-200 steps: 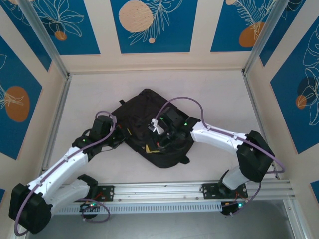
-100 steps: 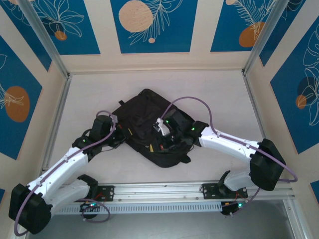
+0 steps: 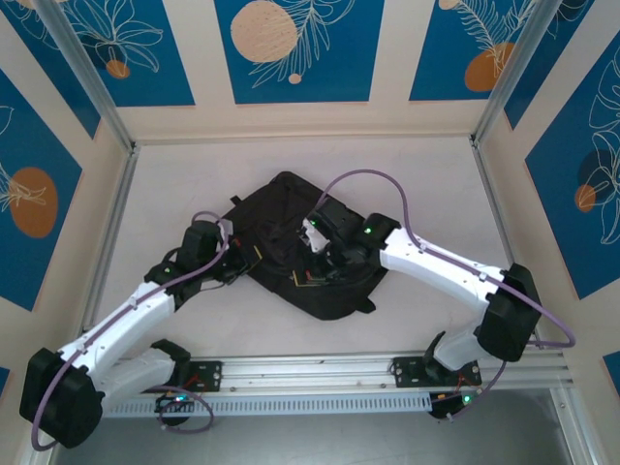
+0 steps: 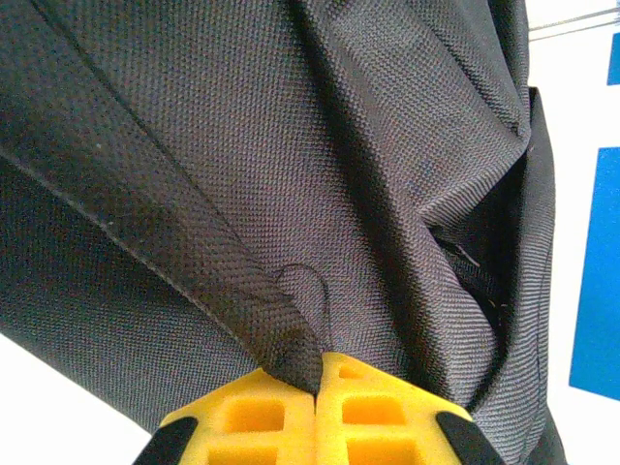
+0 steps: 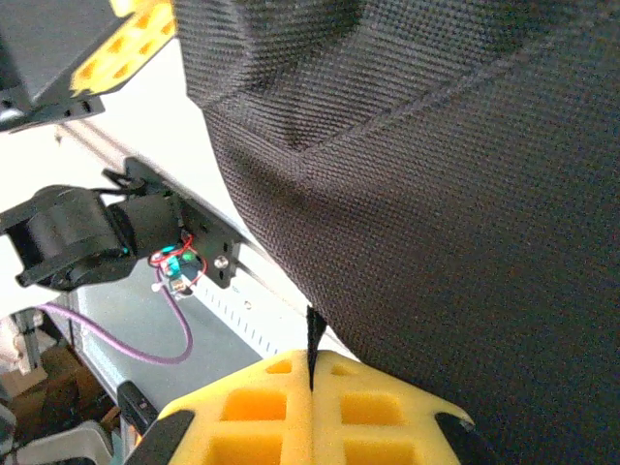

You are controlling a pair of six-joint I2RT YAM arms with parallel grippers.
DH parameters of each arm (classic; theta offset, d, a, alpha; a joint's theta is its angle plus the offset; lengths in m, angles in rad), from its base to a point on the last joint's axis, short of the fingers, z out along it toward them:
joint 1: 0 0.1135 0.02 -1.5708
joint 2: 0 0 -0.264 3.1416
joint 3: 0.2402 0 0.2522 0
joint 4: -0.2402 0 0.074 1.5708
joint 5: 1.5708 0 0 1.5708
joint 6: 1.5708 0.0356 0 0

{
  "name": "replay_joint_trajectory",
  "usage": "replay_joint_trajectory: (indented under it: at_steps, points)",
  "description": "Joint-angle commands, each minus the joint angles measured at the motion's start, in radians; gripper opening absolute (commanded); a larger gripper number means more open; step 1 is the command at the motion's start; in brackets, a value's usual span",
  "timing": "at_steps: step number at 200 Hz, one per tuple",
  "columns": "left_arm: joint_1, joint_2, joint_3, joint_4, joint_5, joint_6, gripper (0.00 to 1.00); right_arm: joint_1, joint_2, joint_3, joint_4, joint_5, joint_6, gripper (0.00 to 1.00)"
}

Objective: Pack the student bag
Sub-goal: Zip the student bag at the center of the table.

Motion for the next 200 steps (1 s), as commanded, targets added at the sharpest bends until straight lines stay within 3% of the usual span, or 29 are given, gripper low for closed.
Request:
replay_joint_trajectory:
  at_steps: [1, 35, 80, 150, 184, 200]
  points:
    - [0.026, 0.016, -0.002, -0.004, -0.08, 0.01, 0.0, 0.066, 0.027, 0.124, -0.167, 0.083, 0.157, 0.0]
    - [0.02, 0.023, 0.02, -0.02, -0.08, 0.007, 0.0, 0.146, 0.148, 0.26, -0.249, 0.212, 0.368, 0.0]
    - [0.022, 0.037, 0.085, -0.136, -0.16, -0.03, 0.0, 0.264, 0.271, 0.373, -0.435, 0.459, 0.445, 0.0]
    - [0.068, 0.112, 0.169, -0.246, -0.199, 0.055, 0.0, 0.231, 0.04, 0.031, -0.255, 0.454, 0.408, 0.0]
    - [0.082, 0.164, 0.214, -0.26, -0.212, 0.126, 0.0, 0.195, -0.028, -0.046, -0.15, 0.36, 0.265, 0.0]
    - [0.083, 0.197, 0.266, -0.26, -0.199, 0.186, 0.0, 0.176, -0.048, -0.062, -0.064, 0.234, 0.207, 0.0]
